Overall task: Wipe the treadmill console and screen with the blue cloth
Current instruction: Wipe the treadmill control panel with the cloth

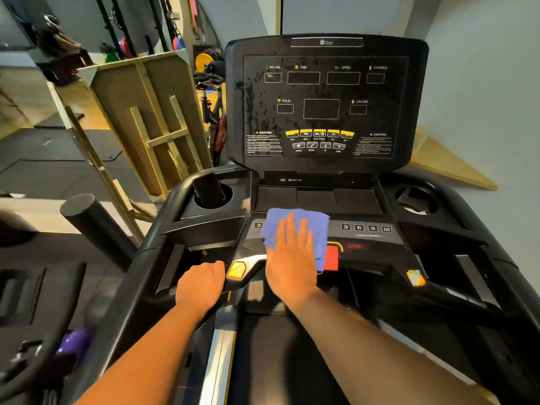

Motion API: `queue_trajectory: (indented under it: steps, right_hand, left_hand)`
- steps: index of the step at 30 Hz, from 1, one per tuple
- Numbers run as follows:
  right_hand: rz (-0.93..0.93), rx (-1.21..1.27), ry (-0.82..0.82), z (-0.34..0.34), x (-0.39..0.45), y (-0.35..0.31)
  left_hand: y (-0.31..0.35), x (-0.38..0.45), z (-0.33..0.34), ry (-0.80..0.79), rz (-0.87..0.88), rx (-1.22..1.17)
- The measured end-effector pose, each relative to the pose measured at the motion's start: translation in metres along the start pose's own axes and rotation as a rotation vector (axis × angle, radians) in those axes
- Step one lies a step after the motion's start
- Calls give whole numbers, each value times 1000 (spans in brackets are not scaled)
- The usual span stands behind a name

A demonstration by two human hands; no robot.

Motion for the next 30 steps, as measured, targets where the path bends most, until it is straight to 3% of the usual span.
queue_trajectory:
  steps: [4,8,12,20,24,26,30]
  right_hand:
    - [-484,73,-73,9,-12,-62]
    - [-597,124,-125,6,-11,-23]
    - [-476,142,-61,-5,-16,41]
    - [112,-34,120,-29,-23,196]
    - [448,-30,193,-37,-20,191]
    - [553,-3,141,-30,-12,168]
    - [334,45,57,-13,1,88]
  left_hand:
    - [4,0,1,36,81,71]
    - [1,1,-2,44,52,59]
    - [0,0,0,62,33,15]
    - [-3,2,4,77,25,-35]
    - [-1,3,5,76,34,-35]
    - [-2,4,3,92,3,-49]
    - [0,2,3,93,60,-17]
Point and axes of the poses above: each hand's wrist, its own x-axis towards the middle knuckle, its own z-axis out of the palm, y = z × x, the point moved 9 cm from there along x, towards the middle knuckle, and after that the axes turned 14 degrees about y, right-handed, at the moved point
